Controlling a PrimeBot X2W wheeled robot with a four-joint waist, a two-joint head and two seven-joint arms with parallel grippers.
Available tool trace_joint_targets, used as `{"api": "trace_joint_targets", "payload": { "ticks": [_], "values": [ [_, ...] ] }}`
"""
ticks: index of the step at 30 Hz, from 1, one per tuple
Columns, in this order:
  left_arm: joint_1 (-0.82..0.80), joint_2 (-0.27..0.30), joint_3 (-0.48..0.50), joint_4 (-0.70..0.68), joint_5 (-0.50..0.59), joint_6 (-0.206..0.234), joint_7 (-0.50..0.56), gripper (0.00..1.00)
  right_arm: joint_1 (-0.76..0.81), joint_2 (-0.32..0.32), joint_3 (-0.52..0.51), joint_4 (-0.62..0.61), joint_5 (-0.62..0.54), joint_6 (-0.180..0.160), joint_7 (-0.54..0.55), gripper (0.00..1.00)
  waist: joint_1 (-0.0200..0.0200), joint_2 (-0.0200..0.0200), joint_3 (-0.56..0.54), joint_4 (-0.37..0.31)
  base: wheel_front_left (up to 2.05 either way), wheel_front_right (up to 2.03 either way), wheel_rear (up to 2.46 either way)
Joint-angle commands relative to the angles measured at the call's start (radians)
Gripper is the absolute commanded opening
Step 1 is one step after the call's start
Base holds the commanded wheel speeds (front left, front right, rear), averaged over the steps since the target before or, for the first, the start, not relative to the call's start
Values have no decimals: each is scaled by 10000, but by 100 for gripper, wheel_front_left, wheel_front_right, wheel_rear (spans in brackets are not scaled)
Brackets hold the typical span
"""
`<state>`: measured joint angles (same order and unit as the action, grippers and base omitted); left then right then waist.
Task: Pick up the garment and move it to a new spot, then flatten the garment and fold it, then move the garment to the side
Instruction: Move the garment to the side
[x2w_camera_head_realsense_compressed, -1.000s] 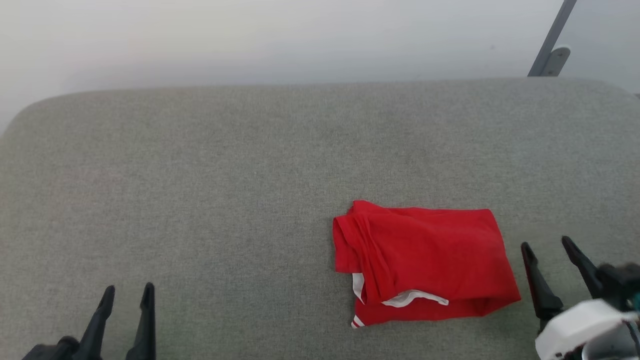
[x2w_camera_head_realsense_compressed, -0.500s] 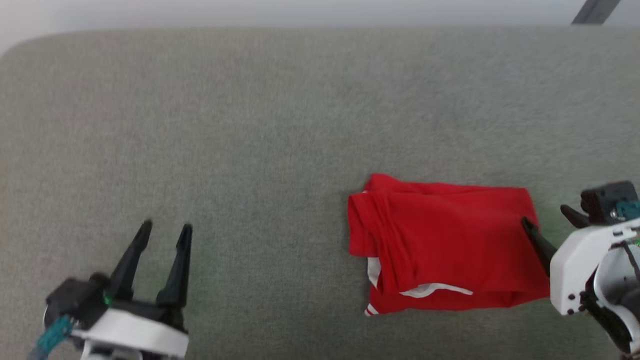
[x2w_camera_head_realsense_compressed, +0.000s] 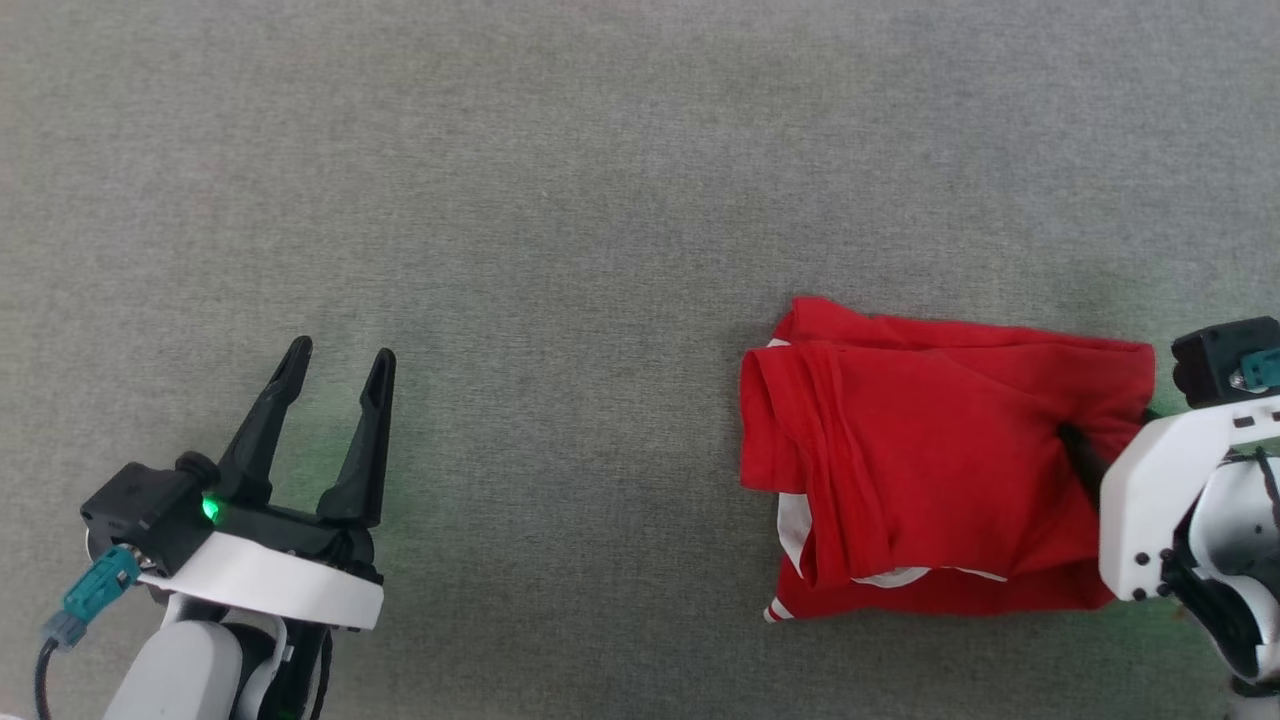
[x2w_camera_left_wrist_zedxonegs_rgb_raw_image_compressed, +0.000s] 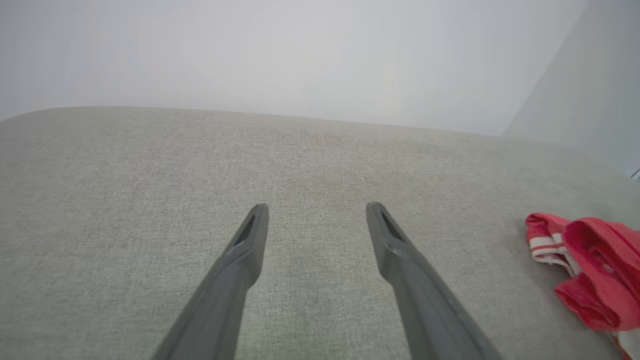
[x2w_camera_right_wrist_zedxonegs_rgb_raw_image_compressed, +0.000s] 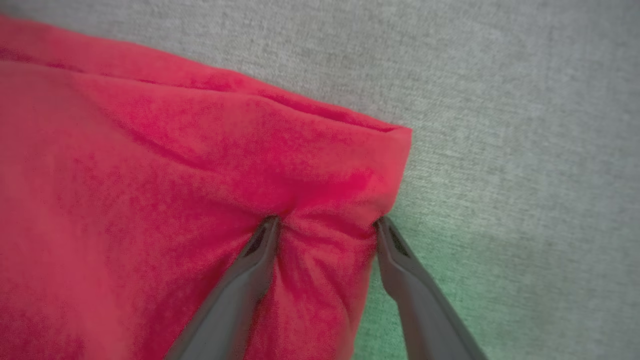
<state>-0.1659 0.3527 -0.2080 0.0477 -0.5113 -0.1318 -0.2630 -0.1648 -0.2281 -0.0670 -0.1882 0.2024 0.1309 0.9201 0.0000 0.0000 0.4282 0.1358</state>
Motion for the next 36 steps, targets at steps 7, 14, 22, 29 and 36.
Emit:
{"api": "trace_joint_targets", "payload": {
  "ticks": [7, 14, 22, 29, 36],
  "values": [
    [-417, 271, -222, -142, -58, 24, -19, 100, 212, 622, 9, 580, -72, -8, -164, 0, 0, 0, 136, -442, 0, 0, 0],
    [-601, 756, -244, -501, -191, 24, -19, 100, -41, 764, -641, 254, -111, -30, -1252, 0, 0, 0, 310, -1267, 0, 0, 0],
    [-1251, 1902, -572, -1297, -256, 24, -19, 100, -718, 514, -2373, 83, -488, -15, -2546, 0, 0, 0, 1236, -2405, 0, 0, 0],
    [-2624, 2975, -888, -2058, -413, 24, -19, 100, -2065, 327, -4992, 956, -998, -15, -3449, 0, 0, 0, 2216, -2681, 0, 0, 0],
    [-3511, 3482, -931, -2645, -411, 24, -19, 100, -3638, 255, -6890, 1987, -1796, -15, -4441, 0, 0, 0, 2757, -2675, 0, 0, 0]
  ]
}}
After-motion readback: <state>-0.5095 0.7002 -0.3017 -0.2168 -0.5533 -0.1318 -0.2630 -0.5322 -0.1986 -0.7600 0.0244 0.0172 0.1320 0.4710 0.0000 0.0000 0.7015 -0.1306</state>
